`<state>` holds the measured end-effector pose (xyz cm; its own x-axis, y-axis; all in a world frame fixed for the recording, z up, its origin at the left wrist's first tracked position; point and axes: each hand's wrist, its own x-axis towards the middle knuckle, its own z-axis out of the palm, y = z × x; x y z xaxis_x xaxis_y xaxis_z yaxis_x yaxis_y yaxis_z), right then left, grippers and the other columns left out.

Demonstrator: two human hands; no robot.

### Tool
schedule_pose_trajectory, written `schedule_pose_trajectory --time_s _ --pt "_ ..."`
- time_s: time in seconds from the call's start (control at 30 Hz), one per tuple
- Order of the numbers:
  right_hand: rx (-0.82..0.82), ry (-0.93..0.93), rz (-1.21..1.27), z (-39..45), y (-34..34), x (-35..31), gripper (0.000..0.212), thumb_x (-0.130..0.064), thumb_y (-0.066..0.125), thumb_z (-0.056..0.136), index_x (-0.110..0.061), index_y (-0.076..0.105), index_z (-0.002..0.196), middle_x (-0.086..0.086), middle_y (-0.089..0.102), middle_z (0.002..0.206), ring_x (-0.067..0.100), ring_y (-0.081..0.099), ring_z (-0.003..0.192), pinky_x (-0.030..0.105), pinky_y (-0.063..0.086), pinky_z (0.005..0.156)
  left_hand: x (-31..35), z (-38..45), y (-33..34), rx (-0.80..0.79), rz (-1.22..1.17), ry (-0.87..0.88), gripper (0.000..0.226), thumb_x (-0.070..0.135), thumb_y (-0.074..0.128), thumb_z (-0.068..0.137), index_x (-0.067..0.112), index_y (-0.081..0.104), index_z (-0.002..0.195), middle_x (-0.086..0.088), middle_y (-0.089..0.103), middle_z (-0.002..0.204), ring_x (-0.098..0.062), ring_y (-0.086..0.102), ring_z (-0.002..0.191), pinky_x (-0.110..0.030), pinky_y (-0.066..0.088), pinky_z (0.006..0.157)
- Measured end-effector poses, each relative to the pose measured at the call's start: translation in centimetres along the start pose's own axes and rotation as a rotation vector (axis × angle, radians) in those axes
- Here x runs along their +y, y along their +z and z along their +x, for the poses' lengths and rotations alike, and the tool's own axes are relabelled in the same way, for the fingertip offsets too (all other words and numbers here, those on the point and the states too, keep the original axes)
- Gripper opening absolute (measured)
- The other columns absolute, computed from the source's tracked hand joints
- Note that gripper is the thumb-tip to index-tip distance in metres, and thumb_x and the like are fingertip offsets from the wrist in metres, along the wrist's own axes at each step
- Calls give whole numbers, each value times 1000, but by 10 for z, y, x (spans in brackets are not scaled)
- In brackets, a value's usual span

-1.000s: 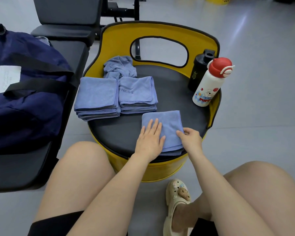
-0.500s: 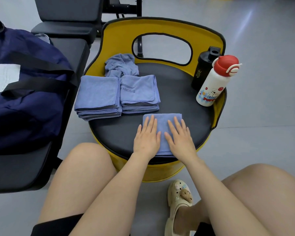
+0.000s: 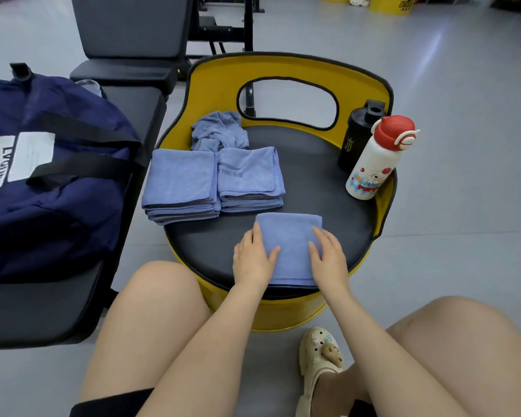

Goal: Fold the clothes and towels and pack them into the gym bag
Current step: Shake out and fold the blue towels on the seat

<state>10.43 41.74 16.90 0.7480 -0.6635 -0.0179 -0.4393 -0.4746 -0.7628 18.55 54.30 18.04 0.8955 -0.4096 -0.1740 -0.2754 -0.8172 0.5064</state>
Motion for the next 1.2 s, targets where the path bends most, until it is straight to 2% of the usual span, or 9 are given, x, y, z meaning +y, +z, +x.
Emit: schedule_pose_trajectory --time_s 0.1,0.17,0.23,0.33,0.5,0.73,0.9,1.07,1.2 --pt "68 185 76 3 -5 -2 54 -22 57 94 -7 38 143 12 50 132 27 48 121 38 39 102 -2 0 -9 43 11 -120 63 50 53 90 15 38 140 -5 47 134 -23 44 124 -36 32 103" --pt "61 268 60 3 -4 -1 56 -26 62 92 -2 43 138 14 54 124 31 52 115 40 42 98 -4 0 -11 -5 -131 -198 48 48 57 89 17 52 126 -3 56 122 -23 53 112 -37 40 97" --pt "36 312 58 3 -3 -2 51 -28 62 91 -1 49 132 16 59 119 32 56 109 41 45 92 -5 0 -13 -63 -297 -261 39 43 59 89 17 57 118 -2 61 117 -22 58 105 -35 46 88" --pt "-26 373 92 3 -5 -9 43 -24 60 92 -2 52 127 14 61 116 30 57 106 35 44 83 -4 -3 -19 -94 -444 -294 35 33 61 90 14 57 118 -2 61 117 -22 58 105 -32 47 85" --pt "-119 407 155 0 -8 -14 23 -19 61 91 -3 64 107 13 66 107 23 54 87 32 41 71 -1 -7 -27 -117 -653 -327 26 25 59 90 16 49 112 -5 57 117 -19 55 97 -30 46 78" --pt "-114 429 359 -4 -18 -32 34 -18 63 91 -3 55 120 12 59 120 27 57 105 43 48 94 5 -15 -53 -90 -888 -330 25 16 62 89 11 52 112 -4 58 112 -19 57 97 -30 48 80" --pt "-108 380 520 1 -30 -57 33 -18 62 92 -3 57 121 8 61 114 19 57 97 29 46 79 4 -9 -83 -72 -902 -294 23 16 67 87 13 53 105 -8 63 115 -23 62 102 -37 52 88" --pt "-117 338 521 28 -36 -89 22 -18 60 92 -6 62 111 7 64 111 22 60 100 34 49 85 8 11 -114 -30 -831 -263 27 13 66 87 16 47 106 -6 57 110 -23 58 100 -36 50 87" --pt "-125 272 459 58 -37 -112 25 -19 62 90 -7 64 113 5 65 110 22 60 102 34 50 85 12 32 -135 0 -713 -202 35 14 62 90 18 44 119 -4 52 103 -20 53 94 -28 44 80"
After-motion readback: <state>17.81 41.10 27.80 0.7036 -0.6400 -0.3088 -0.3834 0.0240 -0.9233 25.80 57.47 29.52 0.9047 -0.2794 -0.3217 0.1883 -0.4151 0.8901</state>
